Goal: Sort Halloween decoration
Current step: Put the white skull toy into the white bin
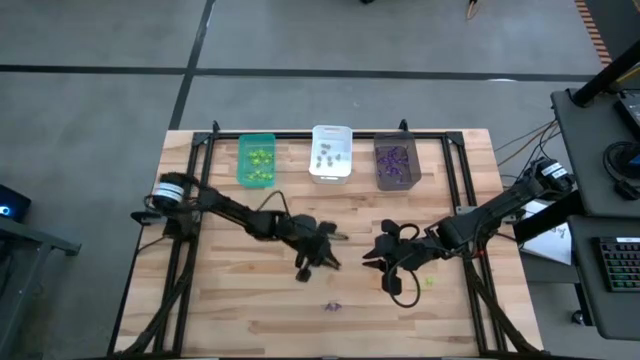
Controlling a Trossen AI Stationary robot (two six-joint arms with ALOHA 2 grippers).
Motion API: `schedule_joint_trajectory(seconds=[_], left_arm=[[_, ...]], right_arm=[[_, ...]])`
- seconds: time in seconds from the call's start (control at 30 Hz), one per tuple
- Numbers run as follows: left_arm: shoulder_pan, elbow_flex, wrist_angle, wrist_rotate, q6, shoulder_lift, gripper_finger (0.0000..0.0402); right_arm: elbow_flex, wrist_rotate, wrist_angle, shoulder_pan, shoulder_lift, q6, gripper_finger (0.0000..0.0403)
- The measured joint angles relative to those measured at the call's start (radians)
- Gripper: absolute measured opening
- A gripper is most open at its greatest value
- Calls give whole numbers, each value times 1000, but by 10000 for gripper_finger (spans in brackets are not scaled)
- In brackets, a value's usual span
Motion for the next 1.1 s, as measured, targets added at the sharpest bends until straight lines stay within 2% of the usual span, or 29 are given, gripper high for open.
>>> schedule_joint_trajectory(seconds=[0.23, 0.47, 0.57, 0.67, 0.87, 1.1], left_arm=[[108, 0, -241, -224, 21, -195, 0], [272, 4, -327, -380, -46, -282, 0], [345, 38, -374, -440, -130, -282, 0], [408, 90, -438, -451, -154, -274, 0], [502, 218, -571, -448, -144, -212, 2], [547, 440, -811, -447, -55, -49, 2]], right_arm=[[59, 4, -71, -3, 1, 43, 70], [80, 8, -95, -3, 1, 43, 70], [80, 12, -97, -3, 1, 42, 70], [80, 14, -104, -3, 1, 42, 70], [80, 28, -128, -3, 1, 42, 70], [80, 33, -154, -3, 1, 42, 70]])
